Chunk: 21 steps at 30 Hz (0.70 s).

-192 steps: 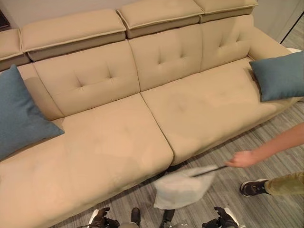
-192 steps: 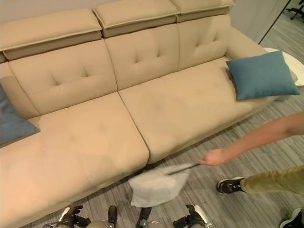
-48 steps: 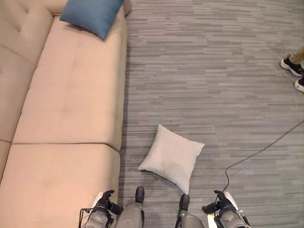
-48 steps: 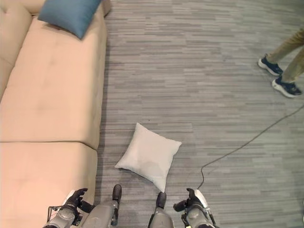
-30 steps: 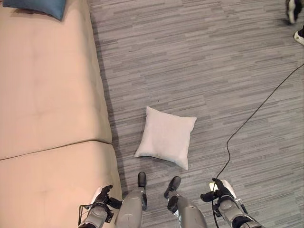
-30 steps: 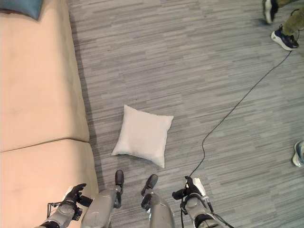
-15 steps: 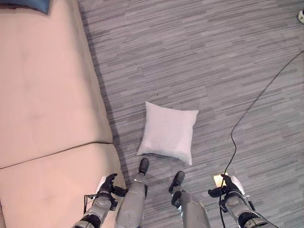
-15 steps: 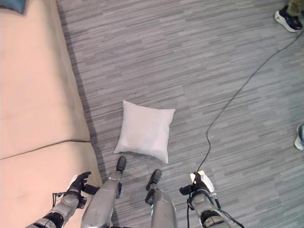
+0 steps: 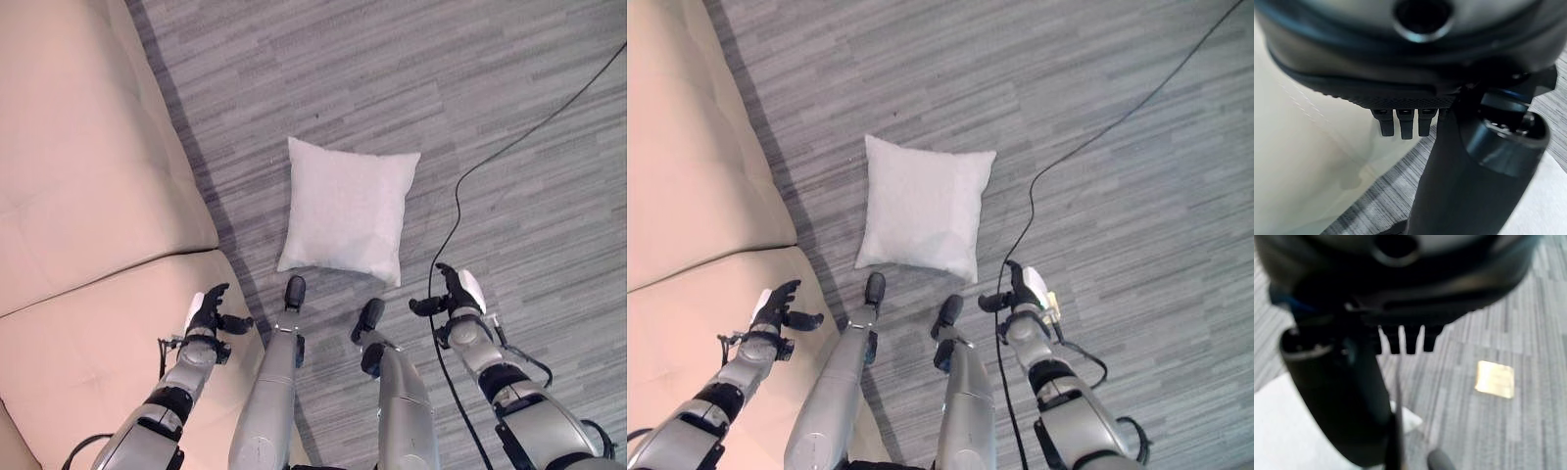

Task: Pick up all the scattered cushions and arrange them neatly on the sofa.

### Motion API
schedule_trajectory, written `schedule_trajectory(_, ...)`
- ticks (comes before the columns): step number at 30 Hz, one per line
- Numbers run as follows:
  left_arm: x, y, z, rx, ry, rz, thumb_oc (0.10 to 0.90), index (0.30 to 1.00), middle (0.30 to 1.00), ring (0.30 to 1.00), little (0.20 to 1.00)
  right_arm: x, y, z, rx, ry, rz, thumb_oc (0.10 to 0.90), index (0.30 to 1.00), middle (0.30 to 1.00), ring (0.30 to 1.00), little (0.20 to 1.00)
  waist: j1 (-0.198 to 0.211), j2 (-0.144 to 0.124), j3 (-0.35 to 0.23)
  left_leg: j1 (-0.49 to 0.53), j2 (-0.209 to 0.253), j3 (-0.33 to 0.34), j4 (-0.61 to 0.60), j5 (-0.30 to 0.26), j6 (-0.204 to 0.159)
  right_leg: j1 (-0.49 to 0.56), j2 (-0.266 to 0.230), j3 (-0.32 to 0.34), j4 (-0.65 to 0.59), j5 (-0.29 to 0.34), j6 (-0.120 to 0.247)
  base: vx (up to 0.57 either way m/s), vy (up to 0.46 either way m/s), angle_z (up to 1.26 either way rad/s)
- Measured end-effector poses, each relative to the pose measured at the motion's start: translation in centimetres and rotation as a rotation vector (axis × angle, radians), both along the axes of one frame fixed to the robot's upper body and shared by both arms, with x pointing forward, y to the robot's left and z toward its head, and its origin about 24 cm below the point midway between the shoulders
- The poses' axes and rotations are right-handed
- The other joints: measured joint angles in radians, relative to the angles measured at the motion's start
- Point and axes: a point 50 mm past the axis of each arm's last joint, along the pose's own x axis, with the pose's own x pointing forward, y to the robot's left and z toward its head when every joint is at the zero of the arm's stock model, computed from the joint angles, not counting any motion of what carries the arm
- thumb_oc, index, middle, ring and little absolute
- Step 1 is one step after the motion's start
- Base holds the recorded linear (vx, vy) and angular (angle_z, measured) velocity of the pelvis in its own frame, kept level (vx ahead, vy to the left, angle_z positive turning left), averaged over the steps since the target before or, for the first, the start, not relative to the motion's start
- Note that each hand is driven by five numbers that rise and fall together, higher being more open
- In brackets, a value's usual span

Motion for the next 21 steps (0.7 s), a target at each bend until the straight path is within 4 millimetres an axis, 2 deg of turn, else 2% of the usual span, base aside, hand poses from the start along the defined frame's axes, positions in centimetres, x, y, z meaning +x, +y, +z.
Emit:
schedule_trajectory(4, 0.6, -0.3, 0.8, -0.005, -0.042, -0.003, 0.800, 0.900, 0.900, 0.900, 0.900, 0.2, 1.2, 0.5, 0.010, -0.034, 0.054, 0.800, 0.900, 0.900, 0.900, 0.900, -0.021, -0.010, 0.000, 0.006, 0.012, -0.005, -0.014, 0.008, -0.008, 0.009, 0.016, -0.003, -0.024, 0.015, -0.008, 0.03, -0.043, -0.03)
schedule_trajectory(9, 1.0, -0.6, 1.3, -0.014, -0.071, 0.008, 0.800, 0.900, 0.900, 0.900, 0.900, 0.3, 1.6, 0.8, 0.022, -0.068, 0.059, 0.800, 0.900, 0.900, 0.900, 0.900, -0.034, -0.039, -0.002, 0.105, 0.029, -0.017, -0.157, 0.071, -0.021, 0.099, 0.050, -0.020, -0.144, 0.061, -0.016, 0.01, -0.041, 0.01)
schedule_trajectory(15, 1.0, -1.0, 1.4, -0.025, -0.089, 0.038, 0.800, 0.900, 0.900, 0.900, 0.900, 0.8, 2.5, 2.3, 0.026, -0.156, 0.074, 0.800, 0.900, 0.900, 0.900, 0.900, -0.036, -0.044, -0.002, 0.124, 0.034, -0.020, -0.195, 0.089, -0.026, 0.115, 0.060, -0.025, -0.174, 0.074, -0.015, -0.01, -0.008, 0.00)
schedule_trajectory(18, 1.5, -1.1, 1.9, -0.029, -0.109, 0.045, 0.800, 0.900, 0.900, 0.900, 0.900, 1.3, 2.5, 3.0, 0.017, -0.190, 0.060, 0.800, 0.900, 0.900, 0.900, 0.900, -0.036, -0.044, -0.003, 0.110, 0.034, -0.027, -0.190, 0.090, -0.027, 0.106, 0.058, -0.034, -0.169, 0.072, -0.013, -0.03, -0.006, 0.08)
schedule_trajectory(21, 3.2, -0.9, 4.2, -0.025, -0.183, 0.050, 0.800, 0.900, 0.900, 0.900, 0.900, 2.5, 2.6, 5.0, 0.001, -0.253, 0.040, 0.800, 0.900, 0.900, 0.900, 0.900, -0.040, -0.043, -0.003, 0.005, 0.030, -0.044, -0.157, 0.095, -0.031, 0.006, 0.051, -0.043, -0.129, 0.064, -0.017, -0.05, 0.076, 0.13)
